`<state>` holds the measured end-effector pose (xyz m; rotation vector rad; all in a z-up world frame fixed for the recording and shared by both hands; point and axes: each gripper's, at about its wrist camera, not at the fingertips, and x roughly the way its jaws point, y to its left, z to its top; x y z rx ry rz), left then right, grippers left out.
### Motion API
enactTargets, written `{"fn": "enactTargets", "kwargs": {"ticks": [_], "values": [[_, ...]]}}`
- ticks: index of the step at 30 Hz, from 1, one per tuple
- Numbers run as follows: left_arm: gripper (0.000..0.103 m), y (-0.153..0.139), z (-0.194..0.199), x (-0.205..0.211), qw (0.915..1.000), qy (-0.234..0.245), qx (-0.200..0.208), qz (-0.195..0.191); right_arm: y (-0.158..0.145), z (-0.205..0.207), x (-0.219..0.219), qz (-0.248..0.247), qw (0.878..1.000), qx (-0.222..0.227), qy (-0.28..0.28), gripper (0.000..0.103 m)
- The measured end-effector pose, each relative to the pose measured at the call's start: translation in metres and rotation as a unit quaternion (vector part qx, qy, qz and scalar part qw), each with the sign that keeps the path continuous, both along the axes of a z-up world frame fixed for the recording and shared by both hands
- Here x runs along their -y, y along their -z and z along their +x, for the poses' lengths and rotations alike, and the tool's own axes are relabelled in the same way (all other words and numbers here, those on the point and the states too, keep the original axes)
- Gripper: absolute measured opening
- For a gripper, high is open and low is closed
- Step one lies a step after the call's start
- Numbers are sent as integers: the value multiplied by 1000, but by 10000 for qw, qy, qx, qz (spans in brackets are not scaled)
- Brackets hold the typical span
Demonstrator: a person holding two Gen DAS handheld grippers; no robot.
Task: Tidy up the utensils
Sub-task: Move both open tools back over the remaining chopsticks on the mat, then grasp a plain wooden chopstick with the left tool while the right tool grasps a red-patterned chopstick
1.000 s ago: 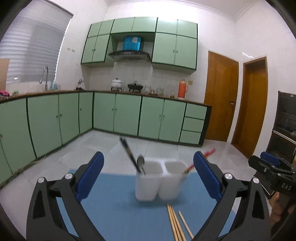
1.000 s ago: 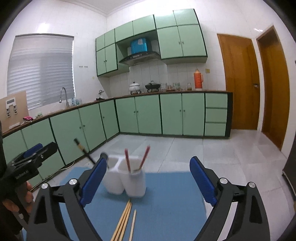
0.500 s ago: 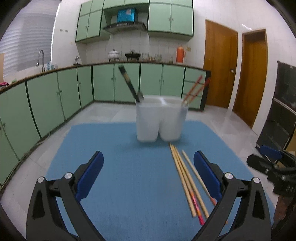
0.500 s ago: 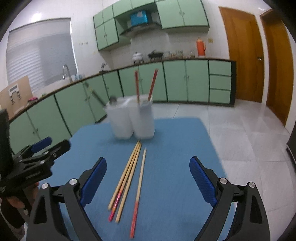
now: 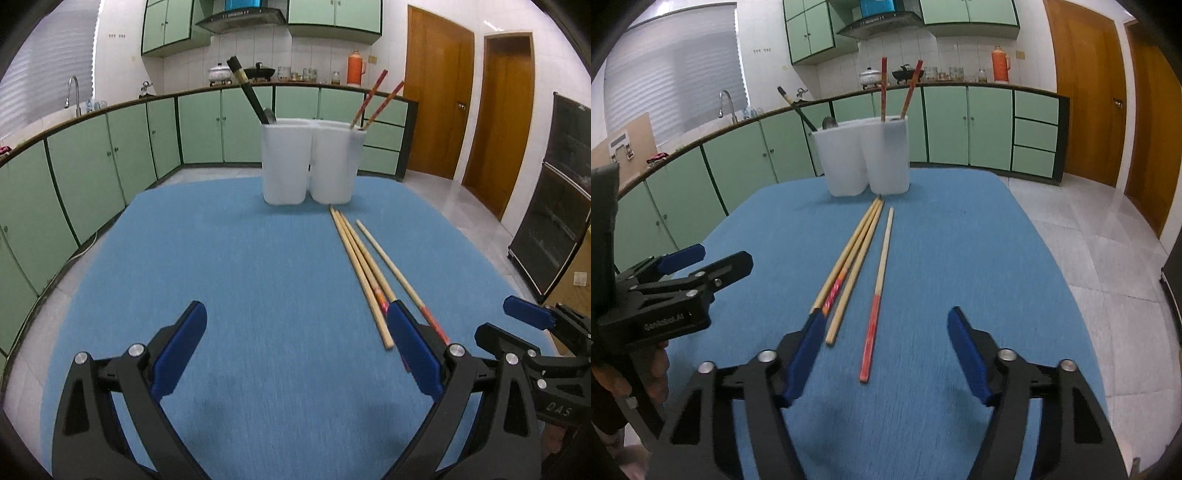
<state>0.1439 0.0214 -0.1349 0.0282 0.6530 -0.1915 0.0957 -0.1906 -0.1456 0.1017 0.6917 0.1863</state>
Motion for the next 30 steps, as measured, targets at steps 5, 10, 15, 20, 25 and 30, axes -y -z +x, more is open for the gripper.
{"fn": "enactTargets", "kwargs": {"ticks": [5, 10, 15, 20, 25, 30], "values": [[95, 6, -5, 3, 9999, 51, -120, -32, 7, -3, -2, 17, 9999, -115, -57, 51], [95, 12, -7, 5, 9997, 28, -236, -83, 15, -5, -7, 4, 9996, -248, -156, 44], [95, 17, -8, 3, 9991, -5, -376, -179, 27, -3, -12, -43, 9985, -468, -263, 34], [95, 20, -6, 2, 9986, -39, -469, -251, 32, -1, -15, -136, 9983, -509, -265, 28], [95, 23, -2, 2, 9978, -62, -578, -318, 35, 0, -16, -216, 9983, -479, -234, 20], [95, 27, 0, 6, 9972, -13, -666, -353, 36, 3, -21, -378, 9980, -441, -267, 14]]}}
